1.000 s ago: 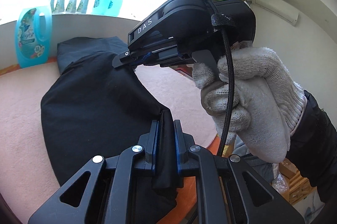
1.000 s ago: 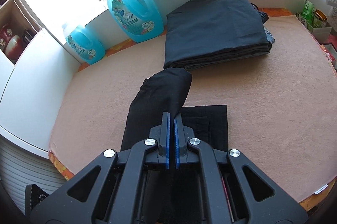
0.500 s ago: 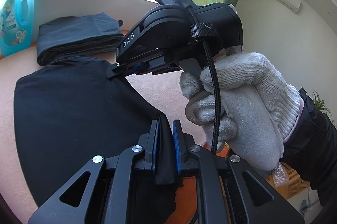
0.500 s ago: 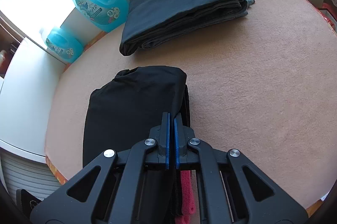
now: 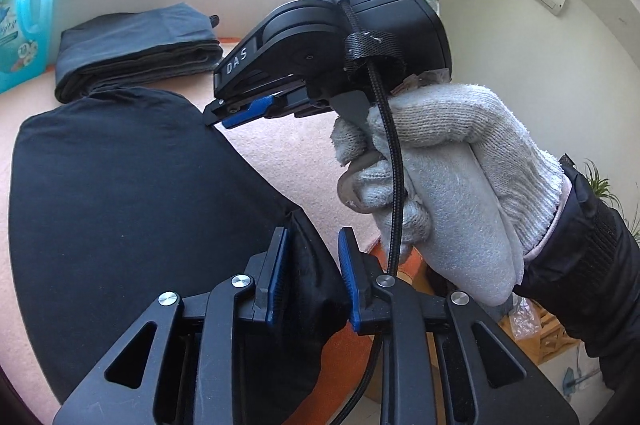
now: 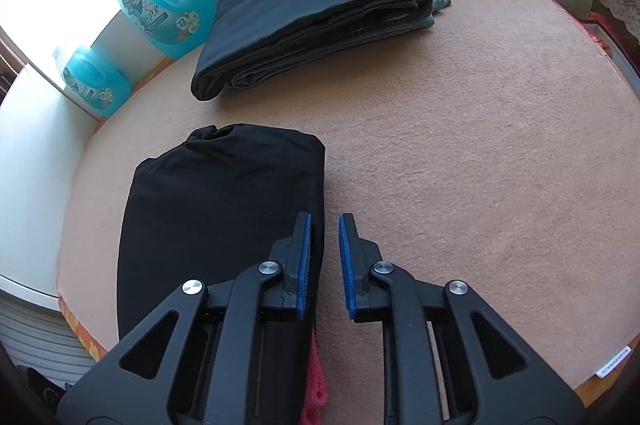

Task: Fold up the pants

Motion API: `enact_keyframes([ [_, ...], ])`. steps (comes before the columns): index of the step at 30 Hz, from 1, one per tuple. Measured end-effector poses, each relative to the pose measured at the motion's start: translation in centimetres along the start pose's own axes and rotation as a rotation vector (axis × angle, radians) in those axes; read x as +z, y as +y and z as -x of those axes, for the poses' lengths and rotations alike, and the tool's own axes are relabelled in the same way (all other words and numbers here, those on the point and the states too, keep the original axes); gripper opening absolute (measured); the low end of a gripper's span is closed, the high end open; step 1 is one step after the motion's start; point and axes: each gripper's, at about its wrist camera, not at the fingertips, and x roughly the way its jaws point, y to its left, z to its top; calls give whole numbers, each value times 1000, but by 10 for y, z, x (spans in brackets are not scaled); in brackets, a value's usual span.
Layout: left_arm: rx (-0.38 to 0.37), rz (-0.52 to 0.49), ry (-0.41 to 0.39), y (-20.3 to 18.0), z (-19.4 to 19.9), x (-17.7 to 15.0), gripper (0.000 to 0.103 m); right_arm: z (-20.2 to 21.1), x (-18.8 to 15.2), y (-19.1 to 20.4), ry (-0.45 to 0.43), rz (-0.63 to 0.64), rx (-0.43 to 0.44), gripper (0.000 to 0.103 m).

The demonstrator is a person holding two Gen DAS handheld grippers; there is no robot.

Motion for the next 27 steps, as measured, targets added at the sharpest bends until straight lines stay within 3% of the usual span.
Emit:
enact_keyframes([
  [3,-20,0,4,0,3,-1,27,15,-4,-1,-26,2,4,16],
  [7,-55,-31,14,-10,2,-3,30,33,-14,1,-60,15,-10,29],
  [11,-85,-62,40,-21,-1,-11,30,48,-22,-2,-89,-7,0,29],
  [15,-98,-32,37,-16,7,-10,30,62,-32,-1,-114,-18,29,29],
  [17,-81,-29,24,-12,16,-9,31,66,-37,0,-125,-15,42,30],
  [21,-32,-25,-2,-1,40,-7,34,68,-50,5,-148,20,37,50],
  [23,0,-21,-12,6,56,-15,35,65,-57,9,-151,44,29,50],
  [26,71,-4,-36,21,72,-14,45,62,-65,12,-159,63,22,56],
  [27,100,-1,-43,26,76,-12,46,61,-66,13,-165,65,24,63],
])
